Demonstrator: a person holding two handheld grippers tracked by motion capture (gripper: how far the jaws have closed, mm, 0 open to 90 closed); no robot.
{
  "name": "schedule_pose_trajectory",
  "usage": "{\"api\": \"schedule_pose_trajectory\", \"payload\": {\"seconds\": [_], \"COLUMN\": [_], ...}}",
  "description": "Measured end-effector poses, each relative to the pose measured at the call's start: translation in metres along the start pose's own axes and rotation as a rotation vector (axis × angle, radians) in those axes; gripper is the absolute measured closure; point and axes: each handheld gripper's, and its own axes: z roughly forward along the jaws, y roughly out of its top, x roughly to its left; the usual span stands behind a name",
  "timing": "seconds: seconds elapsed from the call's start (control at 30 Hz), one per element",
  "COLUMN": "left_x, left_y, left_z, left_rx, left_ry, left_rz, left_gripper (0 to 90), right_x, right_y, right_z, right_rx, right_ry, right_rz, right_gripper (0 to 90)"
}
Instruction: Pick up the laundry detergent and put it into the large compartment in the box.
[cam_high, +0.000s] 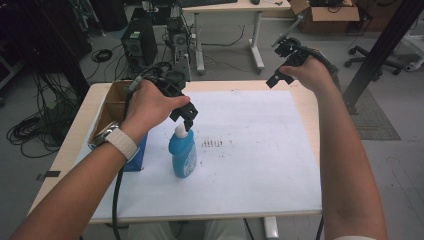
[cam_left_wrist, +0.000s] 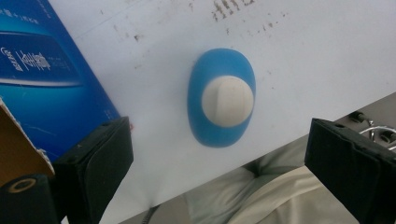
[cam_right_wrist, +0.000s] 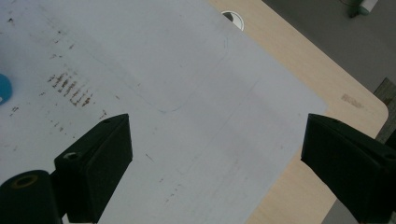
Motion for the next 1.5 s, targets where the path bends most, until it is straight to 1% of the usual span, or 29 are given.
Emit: {"api": "schedule_pose_trajectory", "payload": {"seconds": [0.03,0.07,0.2,0.37,0.5,0.67,0.73,0.93,1.13,1.33,1.5], "left_x": [0.0,-0.001,-0.001,-0.003,-0.003,-0.003,-0.003,-0.002,-0.002,-0.002,-0.003], "left_y": [0.0,0.001,0.002,0.004,0.005,0.005,0.005,0.006,0.006,0.007,0.007], "left_z": [0.001,0.005,0.01,0.019,0.023,0.03,0.036,0.042,0.051,0.061,0.064], "left_rx": [0.003,0.009,0.01,0.022,0.022,0.023,0.019,0.017,0.013,0.014,0.01], "left_ry": [-0.002,-0.005,-0.007,-0.001,-0.001,0.013,0.011,0.007,0.009,0.002,-0.001], "left_rz": [0.0,0.009,0.01,0.014,0.011,0.019,0.014,0.014,0.017,0.015,0.007], "left_gripper": [8.4,8.4,8.3,8.4,8.4,8.3,8.2,8.2,8.2,8.2,8.4], "right_x": [0.0,0.0,0.001,0.001,0.0,0.0,0.001,0.001,0.002,0.001,0.001], "right_y": [0.0,0.0,0.0,0.0,0.0,0.0,0.0,0.001,0.002,0.002,0.002], "right_z": [0.0,0.0,0.0,0.002,0.001,0.002,0.002,0.004,0.005,0.006,0.006], "right_rx": [0.002,0.003,-0.001,0.003,0.002,0.002,0.003,0.004,0.005,0.006,0.006], "right_ry": [-0.001,-0.002,-0.001,0.0,0.0,0.001,0.001,0.001,0.003,0.003,0.003], "right_rz": [0.0,-0.001,0.0,-0.002,-0.002,-0.002,-0.001,-0.004,-0.005,-0.004,-0.003], "right_gripper": [8.6,8.6,8.6,8.6,8.6,8.6,8.6,8.6,8.6,8.6,8.6]}}
